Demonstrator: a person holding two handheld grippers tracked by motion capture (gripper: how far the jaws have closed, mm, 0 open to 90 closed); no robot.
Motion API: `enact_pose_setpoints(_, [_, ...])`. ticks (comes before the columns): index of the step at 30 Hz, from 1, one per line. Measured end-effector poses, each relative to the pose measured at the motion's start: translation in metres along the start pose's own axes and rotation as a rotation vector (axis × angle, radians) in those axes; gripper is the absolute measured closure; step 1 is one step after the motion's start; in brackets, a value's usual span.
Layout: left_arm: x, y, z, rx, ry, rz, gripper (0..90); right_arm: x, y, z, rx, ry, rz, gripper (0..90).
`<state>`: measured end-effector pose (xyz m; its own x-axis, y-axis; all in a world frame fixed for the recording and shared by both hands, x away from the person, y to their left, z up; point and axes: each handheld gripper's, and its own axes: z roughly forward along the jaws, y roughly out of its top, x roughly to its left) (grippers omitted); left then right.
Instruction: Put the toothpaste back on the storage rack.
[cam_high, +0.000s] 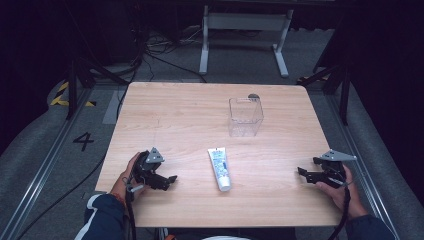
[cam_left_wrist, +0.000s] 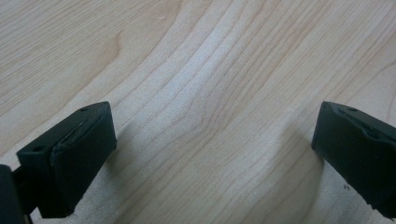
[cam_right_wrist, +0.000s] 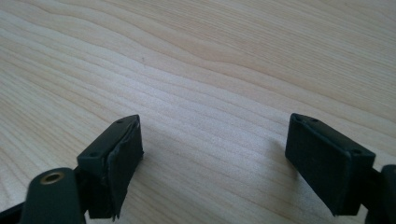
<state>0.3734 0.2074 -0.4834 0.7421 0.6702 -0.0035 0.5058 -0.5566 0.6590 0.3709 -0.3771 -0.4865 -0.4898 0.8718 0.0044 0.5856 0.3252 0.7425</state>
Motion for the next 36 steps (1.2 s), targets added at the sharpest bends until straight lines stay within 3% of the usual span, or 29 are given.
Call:
enact_pose_setpoints(4, [-0.002,-0.001,-0.001,0.0,0.008,-0.019,0.1,0.0,0.0,0.0,0.0,0.0,-0.002,19.0])
enact_pose_setpoints(6, [-0.003,-0.002,-0.001,-0.005,0.032,-0.028,0.3,0.0,0.0,0.0,0.001,0.002,-0.003,18.7])
enact_pose_setpoints(8, [-0.005,-0.002,-0.002,-0.004,0.034,-0.055,0.3,0.0,0.001,0.001,0.003,0.005,-0.004,18.2])
enact_pose_setpoints(11, [-0.005,0.001,-0.004,0.047,0.047,-0.057,0.6,0.0,0.002,0.002,0.002,0.006,-0.007,17.9])
enact_pose_setpoints(13, [-0.009,0.007,-0.003,0.076,0.072,-0.1,1.0,0.0,0.002,0.002,0.002,0.005,-0.006,17.9])
enact_pose_setpoints(18, [-0.025,0.023,0.0,0.106,0.115,-0.149,18.8,0.0,0.002,0.002,0.002,0.007,-0.007,17.9])
enact_pose_setpoints(21, [-0.034,0.03,0.005,0.115,0.079,-0.167,16.7,0.0,0.002,0.002,0.002,0.007,-0.007,17.9])
enact_pose_setpoints(24, [-0.044,0.04,0.007,0.09,0.041,-0.173,17.4,0.0,0.002,0.002,0.002,0.007,-0.007,17.9])
enact_pose_setpoints(36, [-0.074,0.081,0.019,0.03,-0.012,-0.119,18.3,0.0,0.002,0.002,0.003,0.008,-0.007,17.9])
